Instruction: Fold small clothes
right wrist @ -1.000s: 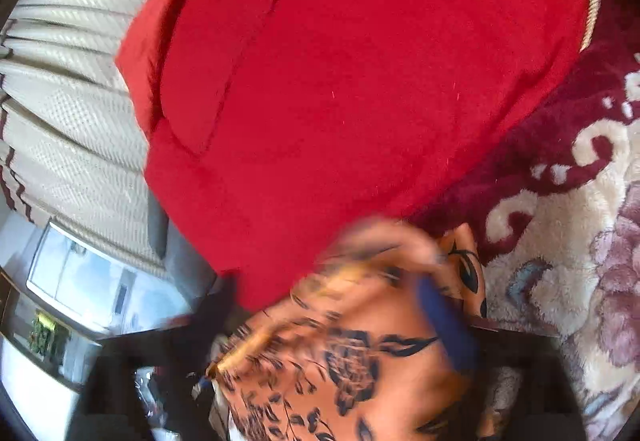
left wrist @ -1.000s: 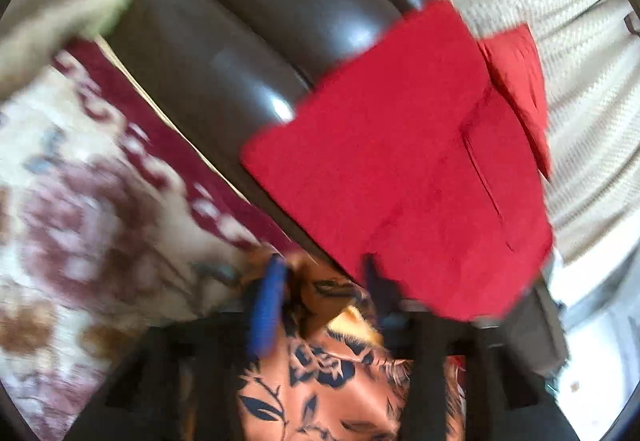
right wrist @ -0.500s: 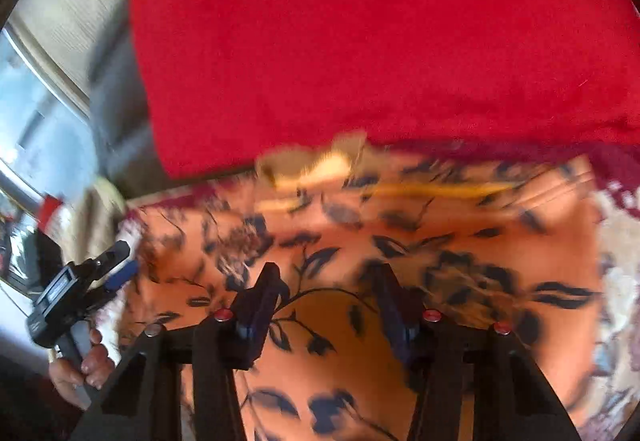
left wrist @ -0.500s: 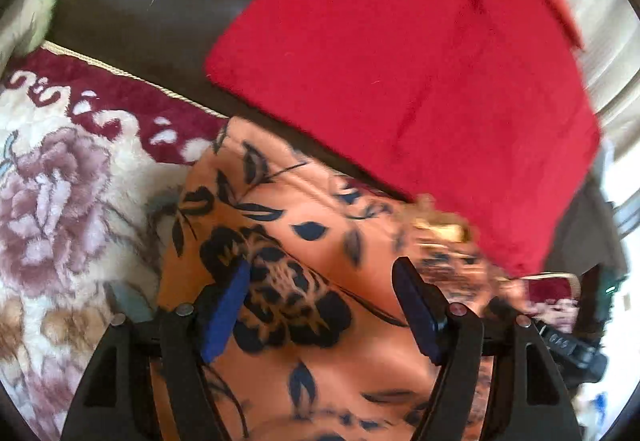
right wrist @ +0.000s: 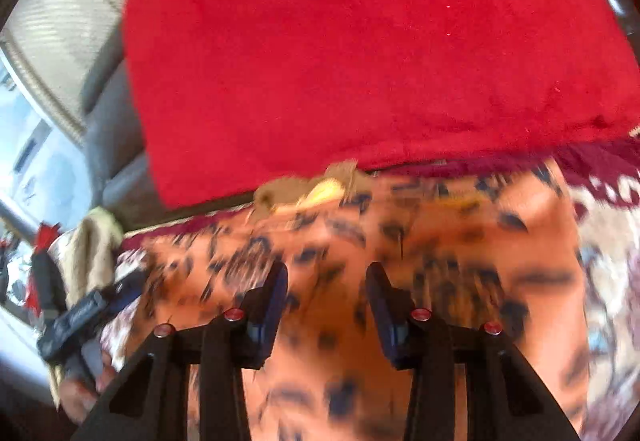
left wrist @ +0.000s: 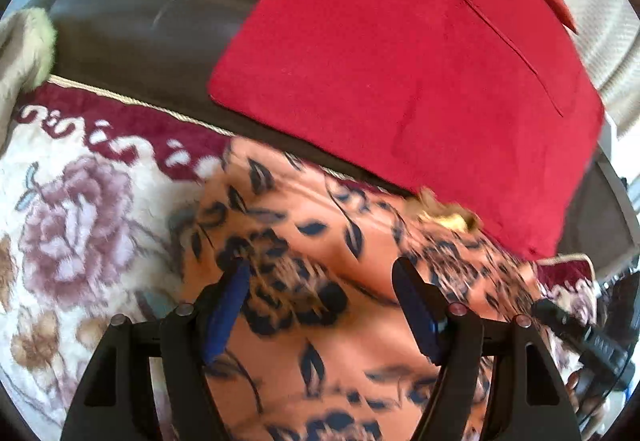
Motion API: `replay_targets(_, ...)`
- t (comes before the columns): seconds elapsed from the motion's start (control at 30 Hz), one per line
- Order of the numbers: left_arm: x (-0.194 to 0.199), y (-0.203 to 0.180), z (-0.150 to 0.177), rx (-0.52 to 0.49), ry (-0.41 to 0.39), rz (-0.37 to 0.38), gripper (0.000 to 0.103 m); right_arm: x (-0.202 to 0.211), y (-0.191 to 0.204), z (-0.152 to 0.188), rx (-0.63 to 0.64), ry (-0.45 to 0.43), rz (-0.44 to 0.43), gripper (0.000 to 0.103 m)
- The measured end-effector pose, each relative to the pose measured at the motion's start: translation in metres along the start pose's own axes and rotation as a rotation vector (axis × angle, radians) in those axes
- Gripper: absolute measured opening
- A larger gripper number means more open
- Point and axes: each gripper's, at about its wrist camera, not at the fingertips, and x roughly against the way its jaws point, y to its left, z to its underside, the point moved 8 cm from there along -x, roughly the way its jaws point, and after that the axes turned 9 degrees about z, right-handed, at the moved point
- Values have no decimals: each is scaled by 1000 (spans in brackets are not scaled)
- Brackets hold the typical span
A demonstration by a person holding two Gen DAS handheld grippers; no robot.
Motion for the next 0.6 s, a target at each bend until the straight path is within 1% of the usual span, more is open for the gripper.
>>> replay_targets(0.03,1,2,6,0,16,-18,74,10,-1,12,-4,4,-22,49)
replay_targets(0.07,-1,8,14,-3,38,-58,74,16,-3,20,-8,6,-27,52)
replay_targets(0.1,-3,14,22,-10,71,-108,74,18,-6,32,-14,7,-17,53)
replay_targets(0.13,-8,25,34,-33,114,-181,74,20,-13,43,-13,12,4,53)
replay_targets(0.2,-3,23,40,-77,108,-186,74,15,-23,66,1,41,39,53)
replay_targets(0.27,9,23,45,-108,109,-237,74,23,-29,74,-1,9,38,53)
replay_targets(0.33,16,32,55,-92,129,-276,74,32,-30,79,-10,17,52,53)
replay_targets(0.37,22,38,63,-44,134,-248,74,39,-31,81,-30,20,42,53)
replay_targets(0.43,41,40,75,46,97,-143,74,49,-30,85,-53,13,4,53)
replay_targets(0.5,61,27,82,47,42,-64,74,67,-28,89,-76,-7,-68,54)
replay_targets(0.53,67,22,87,52,26,-37,74,75,-30,91,-99,-14,-100,56)
replay_targets(0.6,74,17,101,103,21,33,78,88,-38,96,-174,-33,-168,69)
